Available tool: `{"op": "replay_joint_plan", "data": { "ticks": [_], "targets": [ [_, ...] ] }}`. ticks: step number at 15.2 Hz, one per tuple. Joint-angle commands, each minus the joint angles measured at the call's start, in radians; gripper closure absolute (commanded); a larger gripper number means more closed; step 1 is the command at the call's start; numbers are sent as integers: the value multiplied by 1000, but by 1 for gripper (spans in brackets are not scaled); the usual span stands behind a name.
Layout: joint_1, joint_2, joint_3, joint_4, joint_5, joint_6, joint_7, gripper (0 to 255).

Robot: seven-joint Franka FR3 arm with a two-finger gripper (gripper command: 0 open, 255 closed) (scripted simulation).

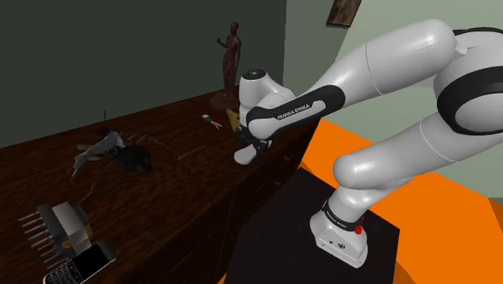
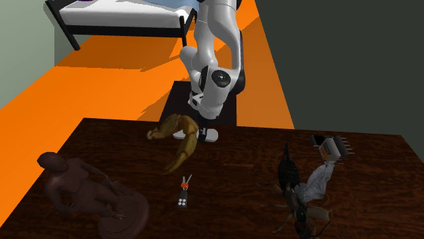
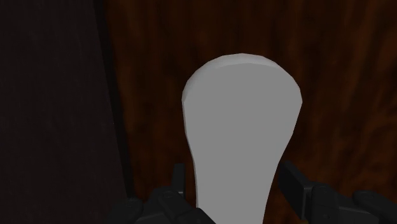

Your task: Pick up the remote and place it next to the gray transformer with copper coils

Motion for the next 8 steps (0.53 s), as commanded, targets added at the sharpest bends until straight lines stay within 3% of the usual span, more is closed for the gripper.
{"op": "replay_joint_plan", "data": {
  "ticks": [1, 5, 8],
  "targets": [
    [0, 0, 0, 0, -1, 0, 0, 255],
    [0, 0, 0, -1, 0, 1, -1, 255],
    [24, -36, -33, 16, 19, -48, -26, 255]
  ]
}}
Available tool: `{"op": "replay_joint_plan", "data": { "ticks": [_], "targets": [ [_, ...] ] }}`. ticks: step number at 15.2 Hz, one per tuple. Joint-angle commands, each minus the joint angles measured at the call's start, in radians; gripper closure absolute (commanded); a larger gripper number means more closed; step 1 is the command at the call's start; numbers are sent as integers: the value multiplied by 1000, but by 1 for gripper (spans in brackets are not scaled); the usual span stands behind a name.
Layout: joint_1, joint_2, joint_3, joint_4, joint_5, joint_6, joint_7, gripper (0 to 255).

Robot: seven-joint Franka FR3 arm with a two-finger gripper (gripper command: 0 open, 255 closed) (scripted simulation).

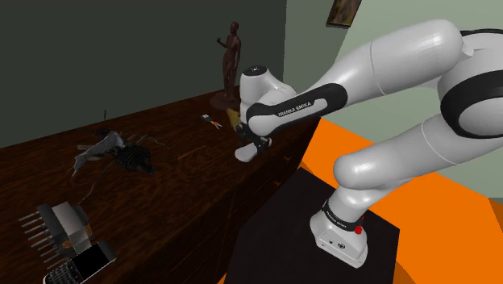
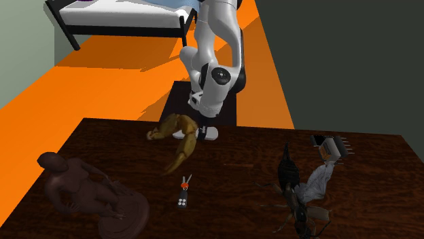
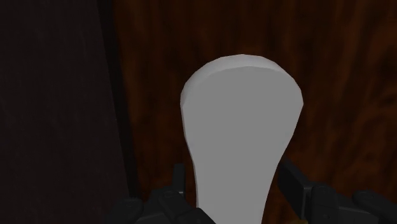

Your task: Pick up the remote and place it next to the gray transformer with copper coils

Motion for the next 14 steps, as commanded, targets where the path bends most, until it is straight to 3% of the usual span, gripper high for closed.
{"op": "replay_joint_plan", "data": {
  "ticks": [1, 14],
  "targets": [
    [14, -22, -19, 12, 11, -31, -15, 255],
    [65, -130, -123, 110, 36, -230, -86, 255]
  ]
}}
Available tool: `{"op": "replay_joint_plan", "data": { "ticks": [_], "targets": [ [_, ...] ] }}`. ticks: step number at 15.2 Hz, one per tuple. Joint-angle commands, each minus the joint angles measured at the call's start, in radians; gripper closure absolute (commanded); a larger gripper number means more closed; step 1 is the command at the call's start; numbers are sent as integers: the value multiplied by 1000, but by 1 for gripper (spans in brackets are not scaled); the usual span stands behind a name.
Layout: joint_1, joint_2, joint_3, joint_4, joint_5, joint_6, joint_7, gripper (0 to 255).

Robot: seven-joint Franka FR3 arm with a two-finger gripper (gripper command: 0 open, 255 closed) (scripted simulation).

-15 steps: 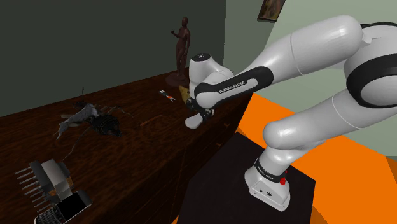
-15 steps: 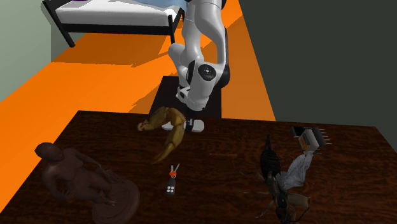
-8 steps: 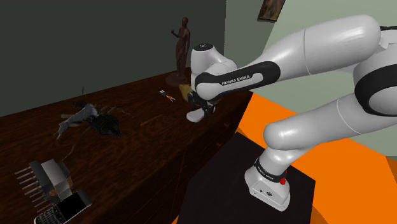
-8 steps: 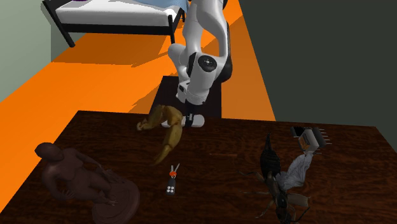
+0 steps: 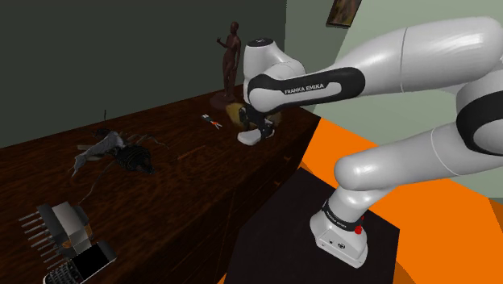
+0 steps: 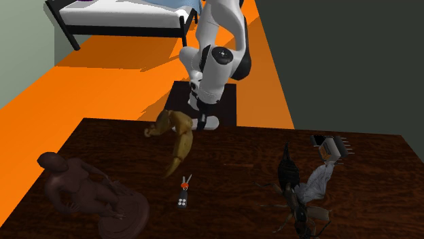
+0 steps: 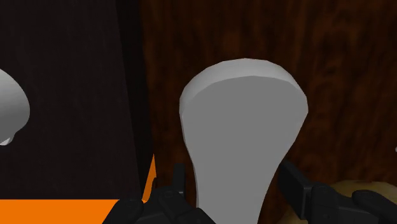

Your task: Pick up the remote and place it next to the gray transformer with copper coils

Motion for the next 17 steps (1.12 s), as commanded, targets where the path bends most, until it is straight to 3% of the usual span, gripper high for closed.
{"op": "replay_joint_plan", "data": {
  "ticks": [1, 15, 17],
  "targets": [
    [6, -17, -17, 15, 1, -30, -11, 255],
    [13, -68, -91, 161, -13, -223, -55, 255],
    [17, -62, -70, 179, -7, -236, -31, 255]
  ]
}}
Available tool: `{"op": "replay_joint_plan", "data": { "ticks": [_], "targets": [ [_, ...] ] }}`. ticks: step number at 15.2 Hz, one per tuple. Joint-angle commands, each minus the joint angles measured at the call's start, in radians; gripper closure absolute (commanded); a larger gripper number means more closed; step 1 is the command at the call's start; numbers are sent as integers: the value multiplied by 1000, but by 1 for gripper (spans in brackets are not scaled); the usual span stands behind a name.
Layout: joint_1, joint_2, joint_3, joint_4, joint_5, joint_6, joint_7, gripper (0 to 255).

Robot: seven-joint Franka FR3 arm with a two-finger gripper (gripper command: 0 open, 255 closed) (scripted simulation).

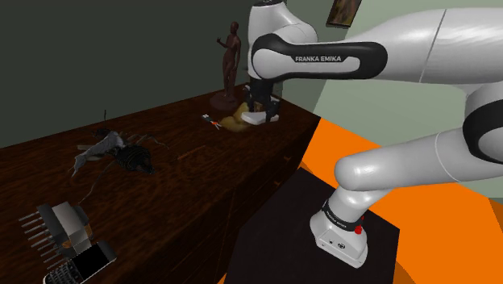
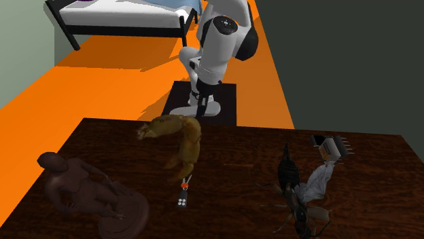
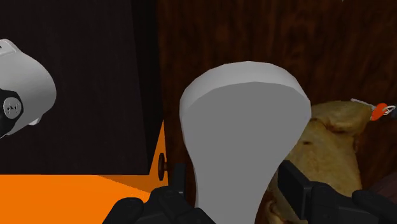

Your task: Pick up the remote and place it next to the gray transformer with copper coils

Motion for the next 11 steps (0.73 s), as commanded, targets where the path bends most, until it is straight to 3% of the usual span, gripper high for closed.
{"op": "replay_joint_plan", "data": {
  "ticks": [1, 6, 11],
  "targets": [
    [5, 11, 35, 30, 10, -17, 40, 255],
    [1, 67, 161, 127, 29, -54, 170, 255],
    [-43, 154, 321, 249, 20, -86, 314, 255]
  ]
}}
